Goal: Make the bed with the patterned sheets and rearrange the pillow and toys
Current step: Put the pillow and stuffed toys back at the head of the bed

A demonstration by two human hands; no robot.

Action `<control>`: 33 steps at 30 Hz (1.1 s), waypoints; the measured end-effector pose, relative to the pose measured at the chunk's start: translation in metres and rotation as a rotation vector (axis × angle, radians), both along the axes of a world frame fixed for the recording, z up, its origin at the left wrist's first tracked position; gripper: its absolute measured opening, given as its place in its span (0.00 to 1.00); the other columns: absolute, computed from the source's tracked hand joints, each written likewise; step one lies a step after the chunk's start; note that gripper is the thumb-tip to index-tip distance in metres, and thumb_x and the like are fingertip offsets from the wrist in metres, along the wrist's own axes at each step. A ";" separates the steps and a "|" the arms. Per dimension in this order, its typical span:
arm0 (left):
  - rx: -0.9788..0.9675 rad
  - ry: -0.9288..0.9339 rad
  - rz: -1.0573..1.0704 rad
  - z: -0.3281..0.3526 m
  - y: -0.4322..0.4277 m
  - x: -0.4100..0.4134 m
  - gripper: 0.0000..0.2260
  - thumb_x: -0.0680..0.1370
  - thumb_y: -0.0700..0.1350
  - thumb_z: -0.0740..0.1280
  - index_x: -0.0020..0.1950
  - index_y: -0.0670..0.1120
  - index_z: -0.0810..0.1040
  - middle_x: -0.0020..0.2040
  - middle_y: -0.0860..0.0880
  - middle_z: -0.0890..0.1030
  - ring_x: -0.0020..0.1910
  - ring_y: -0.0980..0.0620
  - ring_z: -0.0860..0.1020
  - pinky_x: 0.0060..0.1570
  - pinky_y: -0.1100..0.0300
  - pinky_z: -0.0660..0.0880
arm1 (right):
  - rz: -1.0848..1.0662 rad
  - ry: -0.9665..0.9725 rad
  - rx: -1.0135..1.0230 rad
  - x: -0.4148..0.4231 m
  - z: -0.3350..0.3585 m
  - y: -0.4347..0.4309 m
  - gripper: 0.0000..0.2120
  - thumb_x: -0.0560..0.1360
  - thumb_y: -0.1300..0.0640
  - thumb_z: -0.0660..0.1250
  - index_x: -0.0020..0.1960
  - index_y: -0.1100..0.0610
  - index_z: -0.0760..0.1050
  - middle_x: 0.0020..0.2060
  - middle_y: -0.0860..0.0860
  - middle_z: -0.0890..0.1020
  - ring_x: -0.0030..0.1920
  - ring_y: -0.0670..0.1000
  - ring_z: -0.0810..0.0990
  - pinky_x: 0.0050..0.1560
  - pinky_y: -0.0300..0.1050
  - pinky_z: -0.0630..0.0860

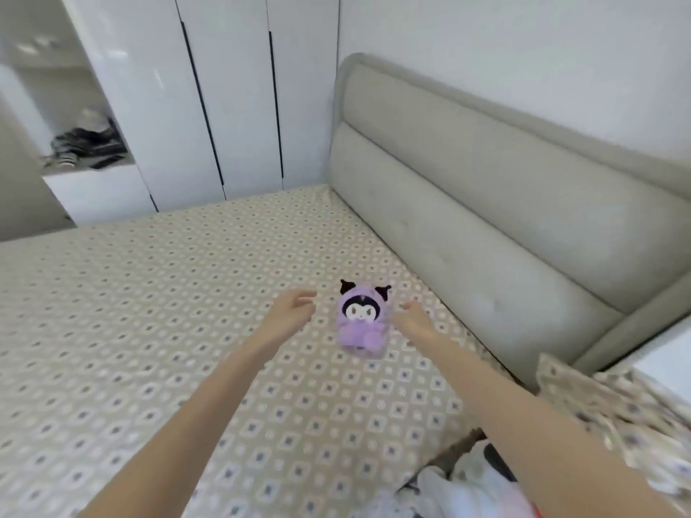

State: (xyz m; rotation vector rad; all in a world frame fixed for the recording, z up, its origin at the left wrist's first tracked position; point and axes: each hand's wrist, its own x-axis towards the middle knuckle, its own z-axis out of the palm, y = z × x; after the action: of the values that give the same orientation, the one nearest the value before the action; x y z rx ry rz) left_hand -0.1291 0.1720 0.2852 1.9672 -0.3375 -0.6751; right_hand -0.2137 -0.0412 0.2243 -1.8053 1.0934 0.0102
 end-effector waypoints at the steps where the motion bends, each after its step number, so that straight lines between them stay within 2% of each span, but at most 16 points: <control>1: -0.003 -0.002 -0.023 0.001 -0.007 -0.001 0.16 0.80 0.41 0.59 0.68 0.48 0.71 0.61 0.49 0.74 0.55 0.51 0.75 0.52 0.59 0.69 | 0.004 -0.004 -0.027 -0.006 0.003 -0.006 0.21 0.76 0.61 0.62 0.69 0.57 0.65 0.58 0.56 0.73 0.50 0.52 0.71 0.45 0.43 0.68; 5: -0.034 -0.028 -0.145 0.008 -0.046 -0.014 0.16 0.79 0.43 0.60 0.67 0.49 0.71 0.59 0.51 0.74 0.54 0.52 0.76 0.45 0.62 0.71 | 0.009 -0.003 -0.144 -0.043 0.020 -0.037 0.20 0.76 0.59 0.62 0.68 0.58 0.68 0.64 0.56 0.70 0.54 0.53 0.73 0.52 0.45 0.70; 8: -0.042 -0.052 -0.240 0.012 -0.082 -0.033 0.16 0.79 0.42 0.59 0.67 0.49 0.71 0.60 0.50 0.75 0.55 0.51 0.76 0.47 0.60 0.70 | -0.024 -0.026 -0.231 -0.076 0.035 -0.061 0.19 0.76 0.61 0.62 0.67 0.59 0.70 0.65 0.57 0.69 0.57 0.55 0.74 0.50 0.41 0.69; 13: -0.059 -0.082 -0.367 0.022 -0.148 -0.083 0.16 0.78 0.41 0.59 0.65 0.49 0.73 0.56 0.51 0.76 0.45 0.57 0.76 0.36 0.69 0.69 | -0.105 -0.001 -0.350 -0.151 0.052 -0.104 0.17 0.75 0.60 0.64 0.63 0.58 0.73 0.62 0.59 0.73 0.58 0.56 0.76 0.45 0.35 0.66; 16: -0.055 -0.096 -0.429 0.026 -0.188 -0.121 0.17 0.79 0.40 0.59 0.67 0.49 0.72 0.58 0.50 0.77 0.45 0.59 0.75 0.33 0.71 0.69 | -0.157 0.003 -0.400 -0.208 0.058 -0.129 0.16 0.74 0.60 0.65 0.62 0.58 0.74 0.61 0.60 0.74 0.58 0.57 0.77 0.54 0.42 0.71; 18: -0.062 -0.108 -0.479 0.028 -0.213 -0.152 0.17 0.79 0.38 0.58 0.67 0.47 0.72 0.62 0.49 0.76 0.52 0.54 0.75 0.36 0.70 0.71 | -0.167 0.046 -0.440 -0.250 0.059 -0.146 0.16 0.75 0.60 0.64 0.63 0.58 0.75 0.61 0.59 0.75 0.59 0.57 0.76 0.58 0.44 0.72; 20: -0.058 -0.116 -0.537 0.027 -0.237 -0.184 0.17 0.79 0.36 0.58 0.67 0.45 0.72 0.64 0.46 0.75 0.61 0.48 0.75 0.46 0.64 0.71 | -0.184 0.111 -0.460 -0.293 0.059 -0.159 0.17 0.75 0.58 0.64 0.63 0.57 0.74 0.61 0.58 0.74 0.59 0.58 0.75 0.57 0.45 0.71; 23: -0.033 -0.108 -0.642 0.021 -0.268 -0.236 0.17 0.79 0.37 0.59 0.68 0.45 0.71 0.65 0.44 0.74 0.63 0.46 0.73 0.56 0.58 0.70 | -0.248 0.193 -0.433 -0.356 0.052 -0.173 0.18 0.75 0.55 0.64 0.64 0.54 0.71 0.62 0.58 0.71 0.60 0.59 0.73 0.57 0.47 0.71; 25: -0.024 -0.083 -0.684 0.013 -0.285 -0.270 0.17 0.80 0.40 0.60 0.69 0.47 0.70 0.64 0.46 0.74 0.59 0.50 0.75 0.52 0.60 0.71 | -0.243 0.293 -0.421 -0.398 0.044 -0.177 0.23 0.73 0.49 0.67 0.66 0.52 0.68 0.62 0.57 0.70 0.63 0.59 0.70 0.61 0.50 0.69; 28: -0.010 -0.027 -0.708 -0.003 -0.303 -0.318 0.17 0.79 0.41 0.62 0.68 0.46 0.70 0.60 0.48 0.75 0.49 0.56 0.74 0.44 0.63 0.73 | -0.103 0.499 -0.307 -0.455 0.029 -0.179 0.46 0.65 0.45 0.75 0.75 0.54 0.55 0.71 0.57 0.64 0.70 0.59 0.64 0.64 0.51 0.65; 30: 0.033 -0.020 -0.720 -0.014 -0.309 -0.339 0.17 0.80 0.42 0.61 0.69 0.46 0.69 0.63 0.47 0.74 0.52 0.54 0.73 0.46 0.61 0.73 | -0.027 0.594 -0.147 -0.484 0.014 -0.174 0.62 0.60 0.45 0.80 0.78 0.52 0.41 0.77 0.57 0.51 0.75 0.61 0.56 0.68 0.54 0.64; 31: 0.056 -0.016 -0.726 -0.018 -0.312 -0.349 0.18 0.80 0.41 0.61 0.70 0.46 0.69 0.65 0.46 0.73 0.54 0.53 0.72 0.46 0.62 0.72 | -0.010 0.609 -0.086 -0.498 0.005 -0.169 0.66 0.58 0.46 0.81 0.77 0.51 0.35 0.77 0.58 0.46 0.76 0.62 0.52 0.70 0.57 0.63; 33: 0.094 0.020 -0.729 -0.025 -0.315 -0.364 0.19 0.80 0.40 0.60 0.71 0.45 0.67 0.65 0.44 0.72 0.53 0.50 0.73 0.45 0.61 0.74 | -0.010 0.623 -0.060 -0.514 -0.017 -0.157 0.68 0.58 0.49 0.82 0.76 0.50 0.31 0.77 0.60 0.43 0.76 0.63 0.51 0.70 0.59 0.62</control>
State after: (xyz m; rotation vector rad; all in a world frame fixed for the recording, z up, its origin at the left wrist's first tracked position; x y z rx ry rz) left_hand -0.4934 -0.1426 0.2600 1.9065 -1.0521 -1.1808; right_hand -0.7280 -0.1986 0.2069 -1.9008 1.5422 0.5711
